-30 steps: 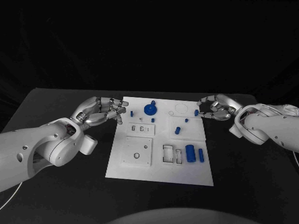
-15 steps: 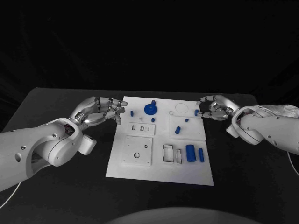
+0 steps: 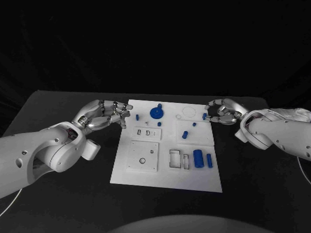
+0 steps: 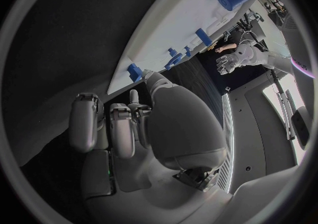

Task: Assemble the parts on the task board

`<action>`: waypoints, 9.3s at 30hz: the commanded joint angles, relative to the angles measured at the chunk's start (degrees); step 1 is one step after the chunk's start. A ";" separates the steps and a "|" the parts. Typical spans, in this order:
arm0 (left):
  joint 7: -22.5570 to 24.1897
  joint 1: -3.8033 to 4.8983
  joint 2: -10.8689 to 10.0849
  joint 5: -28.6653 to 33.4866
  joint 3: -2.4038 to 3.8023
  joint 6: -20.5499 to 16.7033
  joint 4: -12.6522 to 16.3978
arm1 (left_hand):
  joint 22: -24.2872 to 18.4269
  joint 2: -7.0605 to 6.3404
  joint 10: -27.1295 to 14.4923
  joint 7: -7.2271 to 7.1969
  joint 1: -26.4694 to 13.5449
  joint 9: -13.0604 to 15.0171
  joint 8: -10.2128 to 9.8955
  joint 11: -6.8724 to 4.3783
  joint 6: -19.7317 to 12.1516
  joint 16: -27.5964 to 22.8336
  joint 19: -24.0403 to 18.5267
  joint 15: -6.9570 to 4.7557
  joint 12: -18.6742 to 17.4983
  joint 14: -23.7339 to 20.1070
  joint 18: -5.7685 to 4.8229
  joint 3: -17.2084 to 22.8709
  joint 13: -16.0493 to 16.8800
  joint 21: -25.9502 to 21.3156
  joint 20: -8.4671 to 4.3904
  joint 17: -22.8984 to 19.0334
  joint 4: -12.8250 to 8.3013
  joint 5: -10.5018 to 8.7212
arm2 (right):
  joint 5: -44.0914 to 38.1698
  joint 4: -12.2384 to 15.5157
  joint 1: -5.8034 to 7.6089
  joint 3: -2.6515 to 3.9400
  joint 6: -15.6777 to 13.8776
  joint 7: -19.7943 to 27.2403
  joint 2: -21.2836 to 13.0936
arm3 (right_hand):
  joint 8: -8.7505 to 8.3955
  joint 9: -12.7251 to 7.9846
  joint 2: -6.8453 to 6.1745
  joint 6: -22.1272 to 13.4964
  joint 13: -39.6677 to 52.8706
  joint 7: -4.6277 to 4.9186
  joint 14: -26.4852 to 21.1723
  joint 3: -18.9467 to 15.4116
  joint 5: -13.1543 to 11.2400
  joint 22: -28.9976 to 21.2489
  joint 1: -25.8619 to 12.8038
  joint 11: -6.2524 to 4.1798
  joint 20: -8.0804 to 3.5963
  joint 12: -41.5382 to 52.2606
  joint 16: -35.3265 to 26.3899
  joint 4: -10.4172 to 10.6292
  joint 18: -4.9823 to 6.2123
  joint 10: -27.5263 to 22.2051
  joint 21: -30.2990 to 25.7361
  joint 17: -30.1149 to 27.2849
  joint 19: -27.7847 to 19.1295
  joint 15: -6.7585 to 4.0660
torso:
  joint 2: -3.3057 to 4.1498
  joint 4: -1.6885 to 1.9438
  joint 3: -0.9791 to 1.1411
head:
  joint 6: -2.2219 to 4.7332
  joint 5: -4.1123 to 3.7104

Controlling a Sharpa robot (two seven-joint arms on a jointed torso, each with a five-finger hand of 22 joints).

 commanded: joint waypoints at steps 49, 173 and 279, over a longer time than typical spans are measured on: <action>0.12 0.00 -0.27 -0.09 0.04 1.47 0.18 | 0.01 -0.04 -0.13 0.15 0.58 -0.05 -0.27 0.13 -0.22 -0.28 -0.58 0.26 -0.32 -0.26 0.51 0.49 -0.10 -0.34 -0.03 -0.09 0.01 0.16 | 0.28 -2.59 -1.04 0.03 0.07 2.07 2.24 | 11.23 2.68 1.33 5.31 15.05 -0.66 6.08 1.87 6.43 10.82 1.84 0.03 0.20 0.22 0.20 0.08 -0.70 5.96 -0.77 15.06 -0.68 0.08 | -0.06 -0.01 -0.01 | -0.67 0.36; -0.95 -0.05 0.92 -0.09 0.04 1.90 -0.87 | 0.06 -0.14 -0.28 0.21 0.60 -0.06 -0.40 0.22 -0.35 -0.50 -0.83 0.35 -0.46 -0.46 0.47 0.81 -0.20 -0.52 0.02 -0.25 0.08 0.09 | -17.10 9.96 0.48 0.42 -0.98 -12.59 15.93 | 1.29 -10.26 -1.73 -2.28 15.05 2.05 6.08 -2.57 -16.11 8.70 -5.00 2.14 1.75 0.22 0.20 -0.28 0.86 5.96 -8.23 15.06 -5.03 1.79 | -0.04 0.01 -0.02 | -1.94 3.02; -70.97 7.44 41.11 -31.54 1.11 40.83 -41.24 | 52.24 2.22 50.79 -4.87 -25.41 13.35 4.65 -6.92 14.80 34.99 37.72 -6.65 44.29 45.24 -7.73 -5.25 79.62 37.69 -6.63 67.05 -2.09 -17.29 | -2.68 22.94 11.51 -0.61 7.40 -14.38 -3.50 | -1.45 -20.36 11.47 11.77 15.05 3.32 6.08 -12.06 -7.19 8.61 -16.76 3.27 2.56 0.22 0.20 6.86 0.99 5.96 -9.26 15.06 -5.11 2.64 | -2.72 -5.02 2.61 | -3.07 7.77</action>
